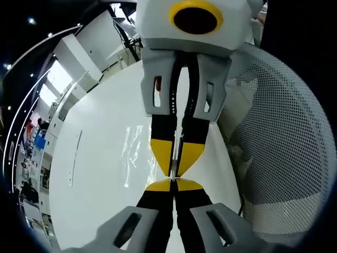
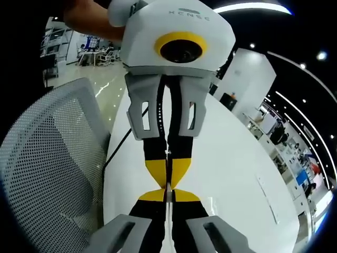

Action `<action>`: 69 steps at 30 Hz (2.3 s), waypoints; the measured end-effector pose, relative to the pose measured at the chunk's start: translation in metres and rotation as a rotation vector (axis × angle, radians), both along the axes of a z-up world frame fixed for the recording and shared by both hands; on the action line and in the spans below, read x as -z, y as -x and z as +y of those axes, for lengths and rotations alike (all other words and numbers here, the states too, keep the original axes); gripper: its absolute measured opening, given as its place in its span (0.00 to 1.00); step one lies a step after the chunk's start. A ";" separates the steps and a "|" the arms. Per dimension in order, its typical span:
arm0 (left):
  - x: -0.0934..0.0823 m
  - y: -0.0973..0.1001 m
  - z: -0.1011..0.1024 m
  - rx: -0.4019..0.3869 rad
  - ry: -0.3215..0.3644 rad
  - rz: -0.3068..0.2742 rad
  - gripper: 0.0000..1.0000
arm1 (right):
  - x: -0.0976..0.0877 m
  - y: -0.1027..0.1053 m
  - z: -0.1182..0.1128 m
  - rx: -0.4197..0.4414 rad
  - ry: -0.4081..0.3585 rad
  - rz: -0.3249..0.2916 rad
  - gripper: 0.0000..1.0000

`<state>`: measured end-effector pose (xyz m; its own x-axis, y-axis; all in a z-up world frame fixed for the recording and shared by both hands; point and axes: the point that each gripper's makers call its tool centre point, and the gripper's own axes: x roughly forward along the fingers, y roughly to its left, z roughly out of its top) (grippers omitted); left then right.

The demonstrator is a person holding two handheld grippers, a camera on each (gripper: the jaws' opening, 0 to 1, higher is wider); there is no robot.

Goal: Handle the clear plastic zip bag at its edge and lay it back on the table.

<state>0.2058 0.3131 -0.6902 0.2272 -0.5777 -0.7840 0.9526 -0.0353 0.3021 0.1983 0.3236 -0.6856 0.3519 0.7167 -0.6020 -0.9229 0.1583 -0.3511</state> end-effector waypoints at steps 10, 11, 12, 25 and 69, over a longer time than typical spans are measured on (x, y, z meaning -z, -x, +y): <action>0.004 0.003 0.009 -0.009 -0.014 0.014 0.00 | 0.004 0.003 0.009 -0.013 0.003 0.015 0.00; 0.005 0.003 0.010 -0.011 -0.014 0.016 0.00 | 0.004 0.004 0.009 -0.015 0.005 0.016 0.00; 0.005 0.003 0.010 -0.012 -0.015 0.017 0.00 | 0.004 0.004 0.009 -0.015 0.006 0.016 0.00; 0.003 0.004 0.008 -0.004 -0.014 0.025 0.00 | 0.003 0.003 0.007 0.009 -0.002 0.026 0.00; 0.008 0.003 0.017 -0.023 -0.024 0.038 0.00 | 0.006 0.005 0.006 0.024 -0.022 0.046 0.00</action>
<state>0.2026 0.3299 -0.6980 0.2102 -0.5533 -0.8060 0.9641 -0.0196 0.2650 0.1936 0.3295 -0.6919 0.3414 0.7220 -0.6018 -0.9338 0.1878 -0.3044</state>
